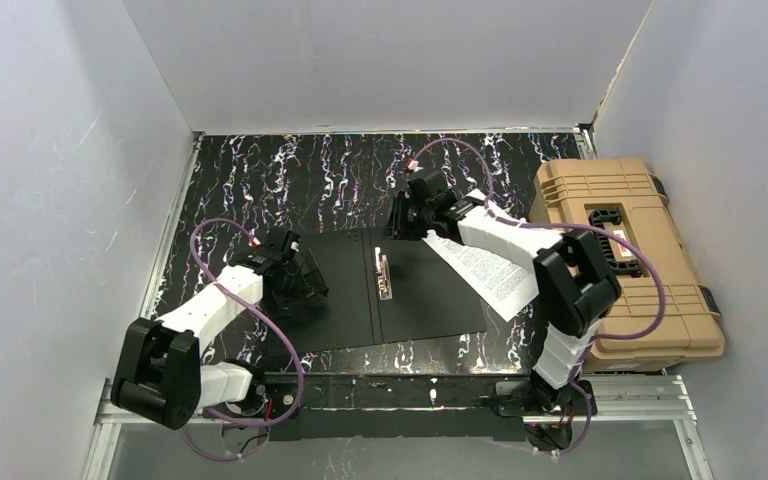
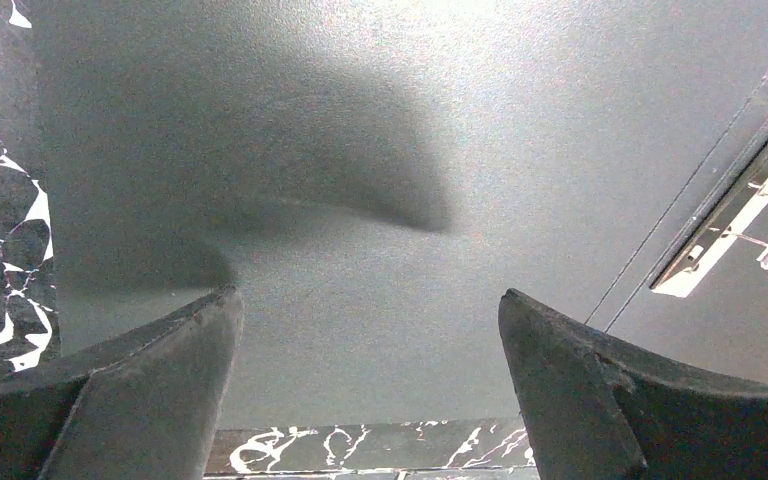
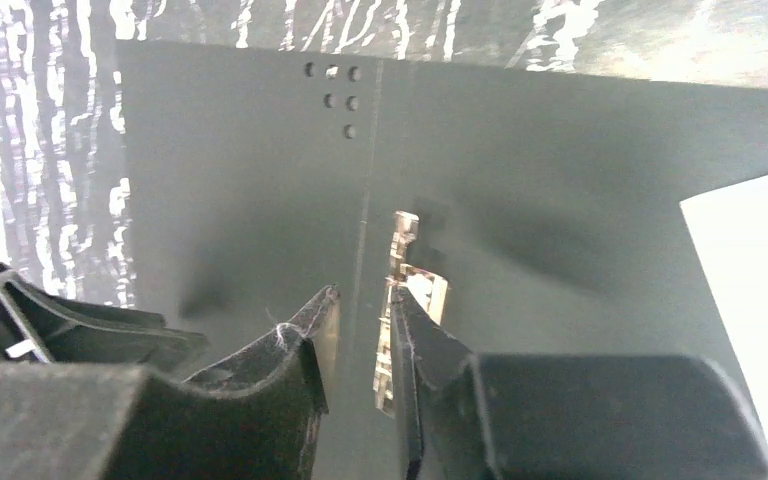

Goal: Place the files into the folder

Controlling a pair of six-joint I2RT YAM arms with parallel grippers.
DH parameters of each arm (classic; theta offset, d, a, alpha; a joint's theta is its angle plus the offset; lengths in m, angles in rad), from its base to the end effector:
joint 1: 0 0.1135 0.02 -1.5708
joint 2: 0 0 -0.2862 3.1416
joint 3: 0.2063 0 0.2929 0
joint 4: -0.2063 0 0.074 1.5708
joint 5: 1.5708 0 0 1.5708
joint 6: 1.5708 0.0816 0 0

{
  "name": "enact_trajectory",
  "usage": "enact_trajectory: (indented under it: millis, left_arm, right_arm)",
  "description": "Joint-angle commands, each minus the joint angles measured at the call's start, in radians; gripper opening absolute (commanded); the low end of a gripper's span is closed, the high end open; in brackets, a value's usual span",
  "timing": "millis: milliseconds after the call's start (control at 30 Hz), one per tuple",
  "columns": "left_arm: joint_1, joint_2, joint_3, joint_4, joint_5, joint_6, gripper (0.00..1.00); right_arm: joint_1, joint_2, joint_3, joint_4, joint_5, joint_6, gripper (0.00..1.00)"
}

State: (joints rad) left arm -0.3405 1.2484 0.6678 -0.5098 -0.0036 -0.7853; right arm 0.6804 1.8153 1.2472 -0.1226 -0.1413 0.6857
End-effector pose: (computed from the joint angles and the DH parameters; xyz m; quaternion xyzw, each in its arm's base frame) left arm 0.2582 -0.0912 0.1399 -0.2146 0.9473 -0.1255 0.2021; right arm 0.3679 0.3125 0.1889 -0.0277 0.9026 0.3177 0.2893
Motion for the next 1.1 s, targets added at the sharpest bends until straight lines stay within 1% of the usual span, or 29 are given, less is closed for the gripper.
enact_trajectory:
  millis: [0, 200, 367, 500, 633, 767, 900, 1067]
  left_arm:
    - [0.0, -0.04, 0.031, -0.041, -0.016, 0.017, 0.98]
    - [-0.001, -0.078, 0.039, -0.054, -0.014, 0.028, 0.98]
    - [-0.001, -0.096, 0.063, -0.069, 0.004, 0.046, 0.98]
    - [-0.001, -0.118, 0.091, -0.08, 0.057, 0.063, 0.98]
    - [-0.001, -0.139, 0.112, -0.096, 0.055, 0.079, 0.98]
    - [0.0, -0.152, 0.117, -0.112, 0.044, 0.095, 0.98]
    - [-0.001, -0.158, 0.107, -0.11, 0.047, 0.098, 0.98]
    - [0.0, -0.156, 0.104, -0.108, 0.048, 0.101, 0.98]
  right_arm:
    - [-0.006, -0.107, 0.051, -0.187, 0.207, -0.185, 0.35]
    - [-0.007, -0.191, -0.013, -0.311, 0.471, -0.305, 0.48]
    - [-0.006, -0.22, -0.066, -0.369, 0.56, -0.361, 0.61]
    - [-0.008, -0.213, -0.095, -0.378, 0.558, -0.377, 0.68]
    - [-0.012, -0.175, -0.1, -0.355, 0.523, -0.377, 0.77]
    - [-0.028, -0.129, -0.09, -0.318, 0.461, -0.362, 0.82]
    - [-0.069, -0.082, -0.078, -0.288, 0.406, -0.342, 0.83]
    - [-0.086, -0.026, -0.05, -0.278, 0.389, -0.338, 0.82]
